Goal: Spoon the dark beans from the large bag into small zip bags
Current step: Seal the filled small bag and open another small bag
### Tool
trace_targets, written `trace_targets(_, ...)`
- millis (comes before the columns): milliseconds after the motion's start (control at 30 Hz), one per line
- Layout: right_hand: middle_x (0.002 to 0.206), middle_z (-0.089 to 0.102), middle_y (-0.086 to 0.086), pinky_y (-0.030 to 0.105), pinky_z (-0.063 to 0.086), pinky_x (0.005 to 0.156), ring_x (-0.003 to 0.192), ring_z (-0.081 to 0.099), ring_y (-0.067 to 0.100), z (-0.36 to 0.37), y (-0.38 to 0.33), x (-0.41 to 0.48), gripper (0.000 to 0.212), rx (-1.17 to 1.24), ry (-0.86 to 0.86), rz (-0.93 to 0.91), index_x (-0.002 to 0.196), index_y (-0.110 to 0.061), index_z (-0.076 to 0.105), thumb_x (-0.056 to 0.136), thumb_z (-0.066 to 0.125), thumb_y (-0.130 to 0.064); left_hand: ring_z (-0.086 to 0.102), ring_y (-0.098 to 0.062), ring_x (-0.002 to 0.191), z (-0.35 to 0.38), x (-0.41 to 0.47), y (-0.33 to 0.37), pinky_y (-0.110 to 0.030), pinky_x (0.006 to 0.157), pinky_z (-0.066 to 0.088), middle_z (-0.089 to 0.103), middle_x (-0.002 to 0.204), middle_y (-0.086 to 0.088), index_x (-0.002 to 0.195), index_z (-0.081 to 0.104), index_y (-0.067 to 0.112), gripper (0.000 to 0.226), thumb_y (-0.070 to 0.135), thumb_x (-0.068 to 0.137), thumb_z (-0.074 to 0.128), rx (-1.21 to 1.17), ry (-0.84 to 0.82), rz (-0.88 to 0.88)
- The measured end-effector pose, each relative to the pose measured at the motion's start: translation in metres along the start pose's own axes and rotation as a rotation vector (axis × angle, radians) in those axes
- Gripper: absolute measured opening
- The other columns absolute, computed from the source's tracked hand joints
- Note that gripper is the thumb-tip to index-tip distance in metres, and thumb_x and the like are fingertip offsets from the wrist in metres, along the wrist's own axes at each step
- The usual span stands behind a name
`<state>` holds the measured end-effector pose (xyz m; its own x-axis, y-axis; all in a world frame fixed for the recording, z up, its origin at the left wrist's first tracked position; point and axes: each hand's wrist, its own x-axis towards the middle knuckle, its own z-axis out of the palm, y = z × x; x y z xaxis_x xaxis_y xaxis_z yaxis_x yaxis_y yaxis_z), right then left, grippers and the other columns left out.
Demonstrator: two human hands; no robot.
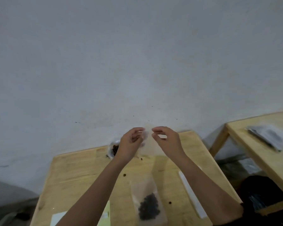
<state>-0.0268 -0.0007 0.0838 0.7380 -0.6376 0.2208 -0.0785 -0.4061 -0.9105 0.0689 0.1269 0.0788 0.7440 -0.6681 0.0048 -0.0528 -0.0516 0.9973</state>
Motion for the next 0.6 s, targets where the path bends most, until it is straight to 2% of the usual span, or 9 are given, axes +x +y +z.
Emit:
trace_targets(100,0.092,0.070,-0.006,0.028,0.055,0.083,0.088,0.066,0.003,0.027,-0.014,0.006,0.008,0.160,-0.108,0.098,0.087,-0.025,0.068,0.082,0.070,-0.018,0.065,-0.021,0.101,-0.010,-0.006,0.004,-0.030,0.082,0.054,0.069,0.106,-0.011,0.109,0.062,0.005,0.019,0.007,0.090,0.059,0.011,0.043,0.057)
trace_targets(167,0.091,0.071,0.001,0.036,0.056,0.083,0.091,0.068,0.018,0.038,-0.023,0.007,0.010,0.343,-0.127,0.215,0.087,-0.024,0.069,0.081,0.071,-0.016,0.065,-0.025,0.103,-0.018,-0.008,0.003,-0.031,0.086,0.053,0.067,0.108,-0.014,0.110,0.061,0.002,0.022,0.001,0.088,0.060,-0.023,0.073,0.051)
trace_targets(267,0.088,0.070,0.000,0.026,0.055,0.077,0.086,0.067,0.015,0.046,-0.031,0.007,0.013,0.407,-0.140,0.254,0.088,-0.021,0.068,0.080,0.072,-0.012,0.064,-0.024,0.105,-0.027,-0.010,-0.001,-0.041,0.091,0.052,0.067,0.110,-0.014,0.111,0.061,0.003,0.029,0.000,0.083,0.066,-0.052,0.079,0.046)
trace_targets(400,0.083,0.069,0.001,0.017,0.052,0.065,0.072,0.067,0.007,0.049,-0.039,0.005,0.017,0.475,-0.168,0.295,0.093,-0.013,0.067,0.078,0.072,-0.005,0.063,-0.026,0.107,-0.033,-0.013,-0.002,-0.051,0.087,0.053,0.067,0.110,-0.014,0.111,0.061,0.005,0.035,0.005,0.078,0.073,-0.092,0.086,0.050)
trace_targets(500,0.082,0.069,0.000,0.015,0.051,0.062,0.068,0.067,0.002,0.046,-0.041,0.005,0.017,0.501,-0.192,0.304,0.093,-0.012,0.067,0.079,0.071,-0.005,0.062,-0.025,0.109,-0.036,-0.016,-0.002,-0.052,0.086,0.053,0.067,0.112,-0.013,0.112,0.062,0.006,0.039,0.011,0.075,0.075,-0.106,0.077,0.054)
trace_targets(600,0.083,0.070,0.000,0.017,0.052,0.065,0.072,0.069,0.006,0.043,-0.040,0.004,0.015,0.530,-0.207,0.320,0.092,-0.014,0.068,0.079,0.072,-0.007,0.061,-0.023,0.111,-0.036,-0.018,0.001,-0.050,0.090,0.052,0.066,0.113,-0.011,0.112,0.062,0.007,0.042,0.017,0.074,0.075,-0.109,0.049,0.049)
